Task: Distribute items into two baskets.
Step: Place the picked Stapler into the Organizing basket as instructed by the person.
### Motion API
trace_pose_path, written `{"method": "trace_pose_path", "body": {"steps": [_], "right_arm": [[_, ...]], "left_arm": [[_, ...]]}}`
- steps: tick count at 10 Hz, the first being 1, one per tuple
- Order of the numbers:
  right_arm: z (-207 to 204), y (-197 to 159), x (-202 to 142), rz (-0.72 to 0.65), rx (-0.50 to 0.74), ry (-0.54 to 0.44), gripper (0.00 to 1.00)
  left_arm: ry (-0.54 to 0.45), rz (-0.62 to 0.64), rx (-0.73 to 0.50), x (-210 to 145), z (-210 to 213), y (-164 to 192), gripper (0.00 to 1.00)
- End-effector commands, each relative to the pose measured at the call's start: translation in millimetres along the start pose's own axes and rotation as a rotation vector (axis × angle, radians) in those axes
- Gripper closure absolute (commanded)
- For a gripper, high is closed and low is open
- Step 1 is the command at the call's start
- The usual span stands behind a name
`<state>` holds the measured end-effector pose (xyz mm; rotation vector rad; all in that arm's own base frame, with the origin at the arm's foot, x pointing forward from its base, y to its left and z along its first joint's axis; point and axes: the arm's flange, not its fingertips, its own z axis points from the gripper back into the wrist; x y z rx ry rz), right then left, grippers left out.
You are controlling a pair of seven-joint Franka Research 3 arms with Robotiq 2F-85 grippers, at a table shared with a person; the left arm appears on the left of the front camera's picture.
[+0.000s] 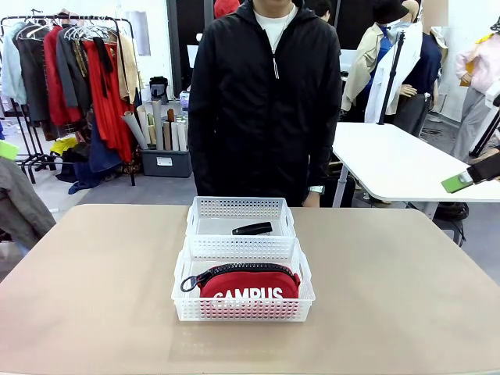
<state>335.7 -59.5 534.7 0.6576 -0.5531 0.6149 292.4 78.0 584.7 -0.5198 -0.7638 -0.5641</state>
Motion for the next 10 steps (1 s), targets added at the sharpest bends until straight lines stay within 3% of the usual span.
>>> {"method": "trace_pose_path", "body": {"steps": [1,2,3,10], "right_arm": [[-3.5,-0.9,9.3,0.011,0.022,-0.023,0.00],[-5.3,-3.4,17.7,0.056,0.064,-0.029,0.00],[0.0,1.2,0.9,0.004,0.002,-0.001,0.00],[0.0,1.2,0.9,0.004,0.002,-0.001,0.00]], "left_arm": [[-0.002,-0.001,-0.002,-0.9,-0.3,-0.8,0.00],[-0.002,-0.001,-0.002,-0.9,-0.3,-0.8,0.00],[-0.002,-0.001,-0.002,-0.9,-0.3,-0.8,0.00],[-0.002,-0.001,-0.002,-0.9,-0.3,-0.8,0.00]]}}
